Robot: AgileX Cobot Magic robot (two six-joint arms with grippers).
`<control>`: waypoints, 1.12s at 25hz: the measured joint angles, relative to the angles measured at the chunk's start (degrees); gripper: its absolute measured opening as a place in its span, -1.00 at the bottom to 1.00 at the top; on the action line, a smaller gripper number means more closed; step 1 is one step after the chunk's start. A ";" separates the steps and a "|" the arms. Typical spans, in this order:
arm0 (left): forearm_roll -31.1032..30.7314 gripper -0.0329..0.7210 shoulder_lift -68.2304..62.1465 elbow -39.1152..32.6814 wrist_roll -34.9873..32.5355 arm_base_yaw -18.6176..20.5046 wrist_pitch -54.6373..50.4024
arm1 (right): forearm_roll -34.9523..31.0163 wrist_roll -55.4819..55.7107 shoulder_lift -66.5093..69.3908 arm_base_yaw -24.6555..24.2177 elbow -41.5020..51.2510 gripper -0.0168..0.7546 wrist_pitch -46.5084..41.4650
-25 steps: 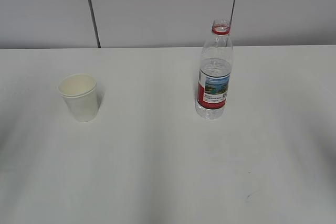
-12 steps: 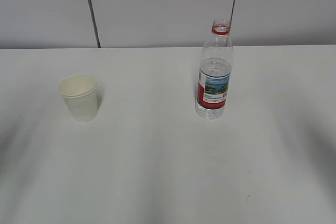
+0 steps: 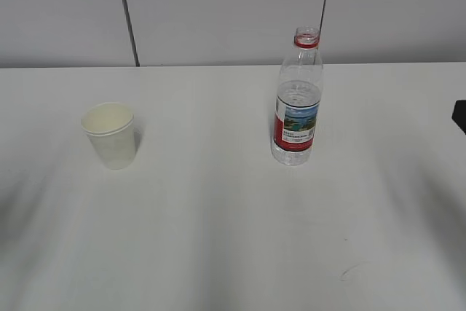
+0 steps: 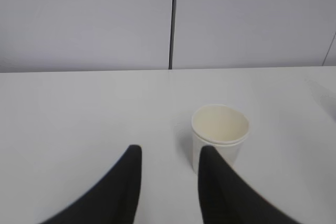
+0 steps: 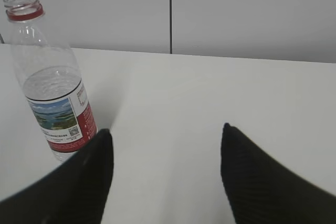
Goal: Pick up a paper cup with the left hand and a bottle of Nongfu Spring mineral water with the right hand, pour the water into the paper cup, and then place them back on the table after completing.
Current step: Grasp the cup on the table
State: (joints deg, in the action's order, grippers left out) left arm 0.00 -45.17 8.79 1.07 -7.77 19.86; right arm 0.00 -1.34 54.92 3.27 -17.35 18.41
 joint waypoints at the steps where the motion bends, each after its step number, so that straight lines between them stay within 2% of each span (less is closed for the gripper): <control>1: 0.00 -0.28 -1.66 0.00 0.04 0.00 1.31 | 1.20 0.79 0.58 0.00 0.00 0.28 0.62; 7: -3.88 -0.28 -17.62 0.06 0.22 0.00 14.82 | 3.66 2.81 3.44 0.00 0.00 0.28 4.28; 14: -5.16 -0.28 -44.65 0.43 0.22 0.00 42.86 | 3.84 3.17 4.06 0.00 0.00 0.28 6.49; 19: -9.82 -0.28 -56.51 0.74 0.24 0.00 44.79 | 4.29 3.17 4.06 0.00 0.00 0.28 7.93; 23: -14.87 -0.28 -57.59 0.74 0.24 0.00 45.27 | 4.29 3.17 4.06 0.00 0.00 0.28 8.87; 28: -15.80 -0.28 -57.59 0.93 0.24 0.00 45.42 | 4.29 3.26 4.06 0.00 0.00 0.28 9.38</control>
State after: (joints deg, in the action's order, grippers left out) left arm -15.80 -102.76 9.73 1.30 -7.77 65.28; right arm 4.29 1.92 58.99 3.27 -17.35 27.79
